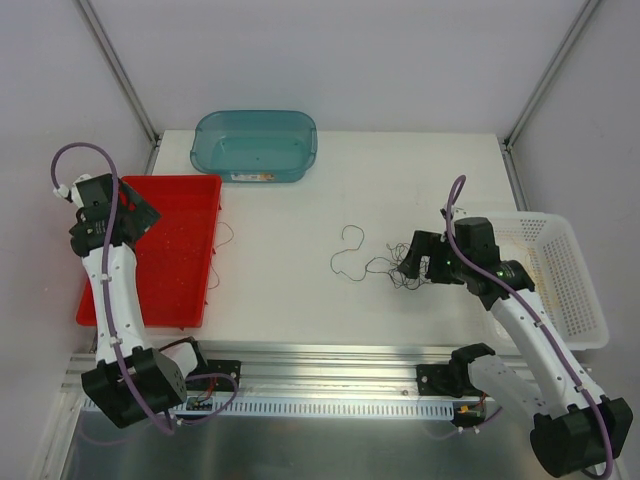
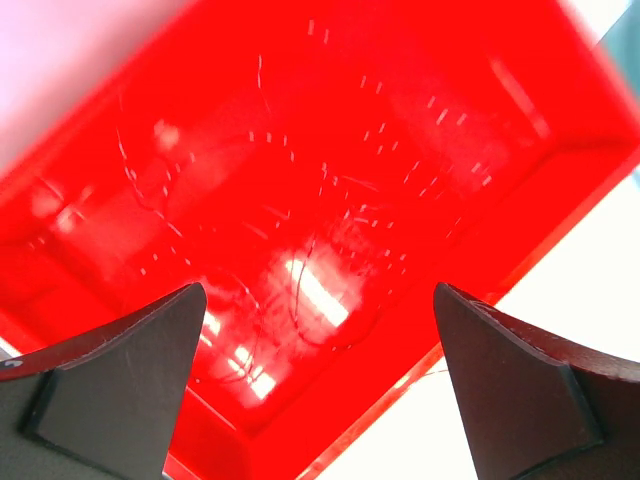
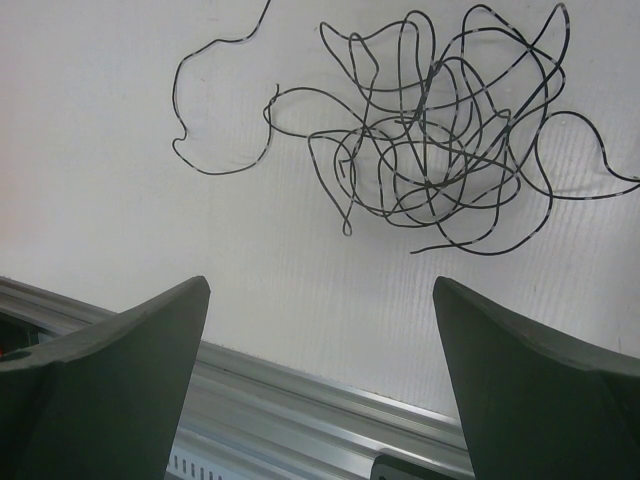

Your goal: Untangle the cables

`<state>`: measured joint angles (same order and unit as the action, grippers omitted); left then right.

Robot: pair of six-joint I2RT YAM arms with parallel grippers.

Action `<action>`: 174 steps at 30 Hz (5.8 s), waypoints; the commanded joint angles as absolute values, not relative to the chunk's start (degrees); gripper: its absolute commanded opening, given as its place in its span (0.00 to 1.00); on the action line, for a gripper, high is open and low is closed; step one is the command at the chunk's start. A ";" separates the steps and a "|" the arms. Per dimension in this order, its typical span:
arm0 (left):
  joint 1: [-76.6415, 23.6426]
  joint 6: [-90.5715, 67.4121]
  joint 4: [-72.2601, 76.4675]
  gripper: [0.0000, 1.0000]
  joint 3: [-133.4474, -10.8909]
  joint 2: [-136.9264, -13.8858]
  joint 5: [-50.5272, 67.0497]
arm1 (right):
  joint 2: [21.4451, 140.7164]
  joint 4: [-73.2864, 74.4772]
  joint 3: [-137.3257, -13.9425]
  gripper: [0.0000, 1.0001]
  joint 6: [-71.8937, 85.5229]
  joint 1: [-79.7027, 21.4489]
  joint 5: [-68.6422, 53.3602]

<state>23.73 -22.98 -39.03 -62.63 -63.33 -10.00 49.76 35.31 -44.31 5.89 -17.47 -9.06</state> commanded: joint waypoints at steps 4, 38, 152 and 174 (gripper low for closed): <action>23.99 -20.22 -41.83 0.99 -68.90 -61.35 -11.08 | 48.34 34.81 -43.24 1.00 5.54 -17.84 -9.49; -17.58 -10.37 -33.84 0.60 -60.56 -84.19 -20.48 | 47.20 34.01 -40.25 1.00 6.42 -17.93 -11.60; -46.14 -62.67 -20.83 0.03 -61.88 -97.13 -8.69 | 68.30 16.52 -43.60 0.01 16.09 -48.34 3.86; -26.90 -26.03 -49.64 0.00 -77.65 -67.42 -8.79 | 58.10 29.27 -38.32 0.01 8.61 -18.81 3.26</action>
